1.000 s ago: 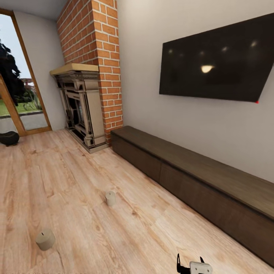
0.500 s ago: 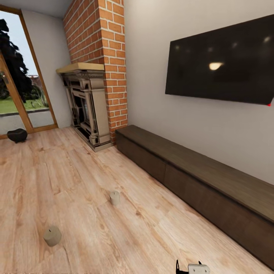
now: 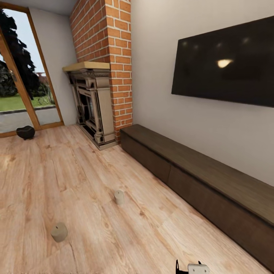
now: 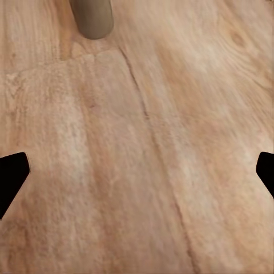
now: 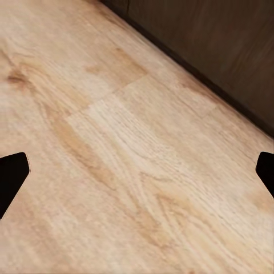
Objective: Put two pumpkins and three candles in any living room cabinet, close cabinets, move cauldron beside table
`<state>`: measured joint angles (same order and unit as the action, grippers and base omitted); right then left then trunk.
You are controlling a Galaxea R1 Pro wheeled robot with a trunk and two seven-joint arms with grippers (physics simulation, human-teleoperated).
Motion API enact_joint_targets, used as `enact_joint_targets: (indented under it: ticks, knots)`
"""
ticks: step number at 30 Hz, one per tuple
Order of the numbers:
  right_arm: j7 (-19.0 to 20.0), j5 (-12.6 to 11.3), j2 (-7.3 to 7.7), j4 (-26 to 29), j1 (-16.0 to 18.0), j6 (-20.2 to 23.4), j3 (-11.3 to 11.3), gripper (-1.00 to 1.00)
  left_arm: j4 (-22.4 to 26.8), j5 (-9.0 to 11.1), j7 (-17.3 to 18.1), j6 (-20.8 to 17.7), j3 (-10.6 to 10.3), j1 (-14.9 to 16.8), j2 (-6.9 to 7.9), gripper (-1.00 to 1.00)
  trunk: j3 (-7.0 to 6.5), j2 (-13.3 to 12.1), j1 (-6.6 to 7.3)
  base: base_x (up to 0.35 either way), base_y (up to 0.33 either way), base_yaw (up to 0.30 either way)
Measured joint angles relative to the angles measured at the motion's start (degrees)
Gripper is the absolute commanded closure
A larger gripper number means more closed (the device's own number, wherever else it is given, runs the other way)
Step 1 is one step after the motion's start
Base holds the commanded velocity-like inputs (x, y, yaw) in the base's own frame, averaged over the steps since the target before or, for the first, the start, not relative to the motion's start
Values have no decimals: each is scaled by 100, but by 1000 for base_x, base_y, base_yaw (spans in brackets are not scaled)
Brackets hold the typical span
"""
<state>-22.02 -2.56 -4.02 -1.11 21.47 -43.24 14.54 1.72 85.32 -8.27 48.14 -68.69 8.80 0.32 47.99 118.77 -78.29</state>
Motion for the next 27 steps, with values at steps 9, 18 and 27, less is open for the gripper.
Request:
enact_joint_targets:
  ticks: [9, 18, 27]
  knots:
    - [0, 1, -12, 0, -1, -16, -8, -100, 0, 0, 2, 16, 1, -50, 0, -100, -120, -361, 198, 0, 0, 186]
    - [-21, -17, 4, -4, -7, 5, -27, -100, 13, -5, -8, 9, 5, -64, -16, -100, -279, -722, 396, 0, 0, 19]
    - [-19, -23, 25, -9, -8, 17, -30, -100, 15, -12, -5, 9, 1, -65, -23, -100, -440, -1083, 593, 0, 0, 0]
